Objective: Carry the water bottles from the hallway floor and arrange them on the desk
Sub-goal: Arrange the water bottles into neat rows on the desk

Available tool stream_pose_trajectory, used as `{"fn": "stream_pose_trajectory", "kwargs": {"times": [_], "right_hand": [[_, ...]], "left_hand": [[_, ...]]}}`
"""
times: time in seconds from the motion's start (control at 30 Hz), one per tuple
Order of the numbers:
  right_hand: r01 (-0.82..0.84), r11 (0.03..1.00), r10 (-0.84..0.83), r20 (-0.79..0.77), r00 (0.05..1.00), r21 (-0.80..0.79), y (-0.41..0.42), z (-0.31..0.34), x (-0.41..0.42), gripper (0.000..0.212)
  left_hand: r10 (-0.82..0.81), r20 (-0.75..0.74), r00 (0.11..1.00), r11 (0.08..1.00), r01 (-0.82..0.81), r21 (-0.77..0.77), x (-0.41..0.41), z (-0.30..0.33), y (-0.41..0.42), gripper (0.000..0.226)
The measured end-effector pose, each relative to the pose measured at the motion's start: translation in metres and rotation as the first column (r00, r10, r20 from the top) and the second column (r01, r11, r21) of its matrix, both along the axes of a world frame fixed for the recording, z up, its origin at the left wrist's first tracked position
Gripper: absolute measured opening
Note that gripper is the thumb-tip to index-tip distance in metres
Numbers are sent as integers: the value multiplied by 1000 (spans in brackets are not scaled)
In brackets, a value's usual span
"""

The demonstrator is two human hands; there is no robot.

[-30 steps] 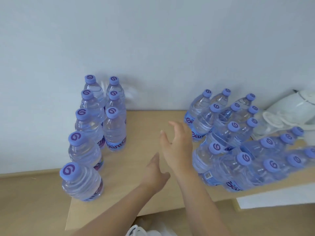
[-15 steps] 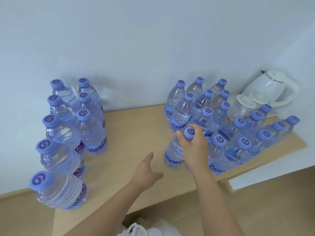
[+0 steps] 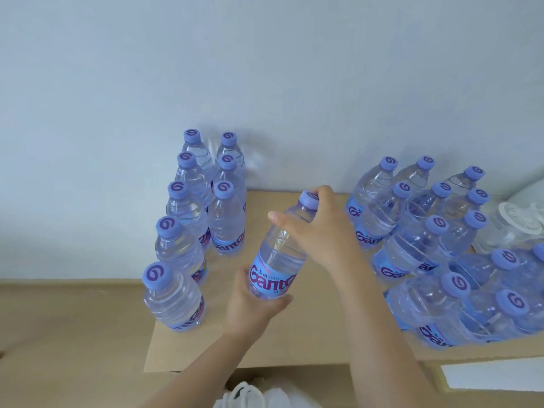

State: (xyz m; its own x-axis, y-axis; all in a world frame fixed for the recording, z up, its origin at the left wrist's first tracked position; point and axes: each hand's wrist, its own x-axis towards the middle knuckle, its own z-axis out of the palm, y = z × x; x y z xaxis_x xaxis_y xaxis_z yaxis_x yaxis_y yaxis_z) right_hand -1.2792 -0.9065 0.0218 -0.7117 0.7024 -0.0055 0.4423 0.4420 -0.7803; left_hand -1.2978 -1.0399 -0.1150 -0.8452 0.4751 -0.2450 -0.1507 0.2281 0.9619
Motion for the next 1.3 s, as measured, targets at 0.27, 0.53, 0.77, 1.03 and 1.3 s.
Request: {"fn": "stream_pose_trajectory", "kwargs": {"times": [0.27, 0.53, 0.77, 1.03, 1.3], "right_hand": [[-204, 971, 210, 36, 977, -122, -42, -22, -34, 45], [-229, 972, 230, 5, 973, -41, -70, -41, -53, 46], [-146, 981, 139, 60, 988, 128, -84, -51, -64, 56], [-162, 966, 143, 107, 984, 203, -90, -54, -66, 60], [-227, 973, 226, 15, 974, 51, -68, -56, -31, 74]], "left_hand": [[205, -25, 979, 970, -206, -127, -10, -10, -33, 55], [165, 40, 986, 968, -154, -199, -13, -13, -41, 90], [135, 77, 988, 979, -121, -165, -15, -14, -43, 87], [183, 104, 978, 963, -156, -221, -20, -15, -36, 86], [240, 249, 938, 960, -191, -205, -5, -12, -16, 86]]}}
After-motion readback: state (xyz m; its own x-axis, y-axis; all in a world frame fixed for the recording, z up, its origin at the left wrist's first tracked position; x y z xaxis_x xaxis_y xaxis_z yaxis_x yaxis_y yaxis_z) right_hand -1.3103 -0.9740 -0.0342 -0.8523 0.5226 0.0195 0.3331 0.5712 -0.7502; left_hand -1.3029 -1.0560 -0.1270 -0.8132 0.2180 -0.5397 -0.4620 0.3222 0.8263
